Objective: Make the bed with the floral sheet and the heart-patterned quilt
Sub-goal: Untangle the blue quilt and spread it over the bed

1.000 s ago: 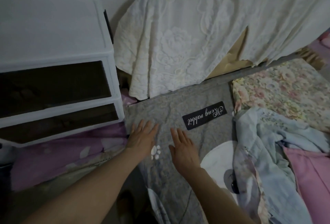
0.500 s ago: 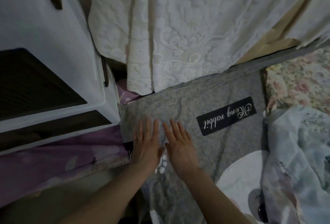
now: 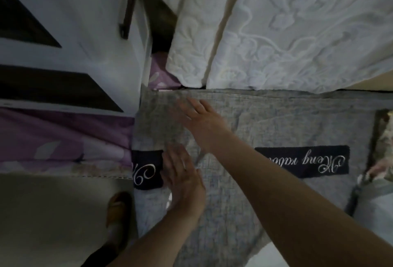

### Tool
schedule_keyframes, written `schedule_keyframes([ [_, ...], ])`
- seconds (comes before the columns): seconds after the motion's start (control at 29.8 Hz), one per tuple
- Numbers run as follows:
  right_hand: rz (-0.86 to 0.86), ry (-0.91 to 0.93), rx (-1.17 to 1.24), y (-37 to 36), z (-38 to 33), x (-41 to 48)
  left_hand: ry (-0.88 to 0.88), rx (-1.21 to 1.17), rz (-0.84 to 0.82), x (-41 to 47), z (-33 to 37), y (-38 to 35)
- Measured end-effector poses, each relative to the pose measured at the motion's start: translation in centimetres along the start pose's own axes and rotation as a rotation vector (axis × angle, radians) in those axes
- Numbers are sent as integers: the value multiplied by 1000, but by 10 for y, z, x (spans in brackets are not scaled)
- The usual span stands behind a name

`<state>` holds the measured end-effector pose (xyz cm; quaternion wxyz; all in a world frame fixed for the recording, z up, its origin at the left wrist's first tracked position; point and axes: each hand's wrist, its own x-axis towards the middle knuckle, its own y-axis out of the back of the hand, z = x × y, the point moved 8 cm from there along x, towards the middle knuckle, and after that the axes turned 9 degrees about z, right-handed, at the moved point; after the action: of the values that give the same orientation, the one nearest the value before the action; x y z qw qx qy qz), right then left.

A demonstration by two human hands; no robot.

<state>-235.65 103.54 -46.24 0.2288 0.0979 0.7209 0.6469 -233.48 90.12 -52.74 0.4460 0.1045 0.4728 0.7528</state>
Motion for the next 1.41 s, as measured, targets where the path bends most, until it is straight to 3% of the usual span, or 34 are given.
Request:
schedule_keyframes([
  [0.17, -91, 76, 1, -56, 3, 22, 119, 37, 95, 17, -9, -30],
  [0.34, -57, 38, -7, -91, 2, 31, 178, 78, 103, 27, -14, -48],
  [0.64, 27, 59, 143, -105, 13, 41, 248, 201, -10, 41, -20, -70],
  [0.77, 28, 8, 175, -93, 10, 37, 110, 255, 27, 24, -20, -57],
  [0.94, 207, -133, 414, -50, 6, 51, -149, 360, 55, -4, -21, -49],
  [1.04, 105, -94, 388, -53, 3, 78, -219, 388, 77, -7, -18, -40],
  [1.11, 46, -105, 376, -58, 10, 94, -246, 406, 98, -5, -16, -33],
  [1.21, 115, -33, 270, -46, 13, 98, -257, 422, 180, 0, -15, -14],
  [1.41, 288, -16, 452, 21, 8, 37, -157, 280, 352, 9, -11, 37],
])
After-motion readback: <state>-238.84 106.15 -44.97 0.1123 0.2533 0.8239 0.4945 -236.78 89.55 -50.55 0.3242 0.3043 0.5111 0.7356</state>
